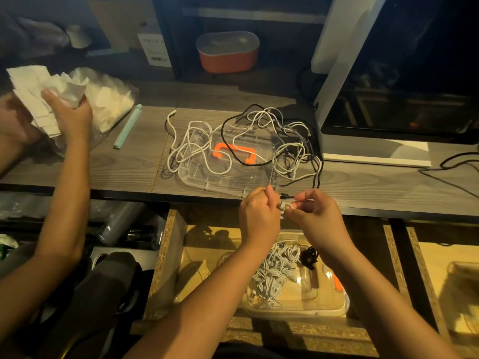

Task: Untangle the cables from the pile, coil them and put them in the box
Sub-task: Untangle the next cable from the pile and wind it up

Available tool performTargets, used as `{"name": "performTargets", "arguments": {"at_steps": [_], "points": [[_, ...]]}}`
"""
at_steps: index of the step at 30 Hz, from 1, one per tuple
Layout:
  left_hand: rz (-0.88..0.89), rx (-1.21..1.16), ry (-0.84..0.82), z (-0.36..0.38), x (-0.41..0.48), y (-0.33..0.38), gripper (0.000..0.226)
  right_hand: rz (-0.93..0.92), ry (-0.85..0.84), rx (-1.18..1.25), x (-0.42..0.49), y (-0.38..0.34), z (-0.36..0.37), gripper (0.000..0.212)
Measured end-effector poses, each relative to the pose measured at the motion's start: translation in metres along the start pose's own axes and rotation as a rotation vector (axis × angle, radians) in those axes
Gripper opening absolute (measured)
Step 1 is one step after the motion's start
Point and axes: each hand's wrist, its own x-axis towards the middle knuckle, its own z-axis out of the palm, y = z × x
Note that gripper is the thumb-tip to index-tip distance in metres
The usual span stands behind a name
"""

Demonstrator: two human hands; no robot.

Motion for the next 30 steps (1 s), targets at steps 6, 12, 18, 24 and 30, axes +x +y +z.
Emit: {"name": "performTargets", "arguments": {"at_steps": [6,12,18,24,30], "points": [[-0.32,-0.183,-0.149,-0.004,0.002,0.004,0.048,-0.075,-0.119,-0.043,0.002,-0.001,-0.006,0.006],[-0.715,-0.323,-0.203,-0.007,0.007,0.012,0.044,-0.091,-0.309,0.038,0.007,-0.004,-0.023,0.006],[-0.7,-0.306,-0.259,-0.008,0.006,0.023,0.04,-0.197,-0.422,-0.011,0.006,-0.006,-0.029,0.026],[-0.553,-0.211,-0.279,-0.009,0.003,0.023,0.048,-0.248,-0.402,-0.226,0.011,-0.007,-0.033,0.022],[-0.273,0.02,-0.271,0.0,0.0,0.018,0.048,-0.386,-0.245,-0.658,0.013,-0.001,-0.032,0.014]]}}
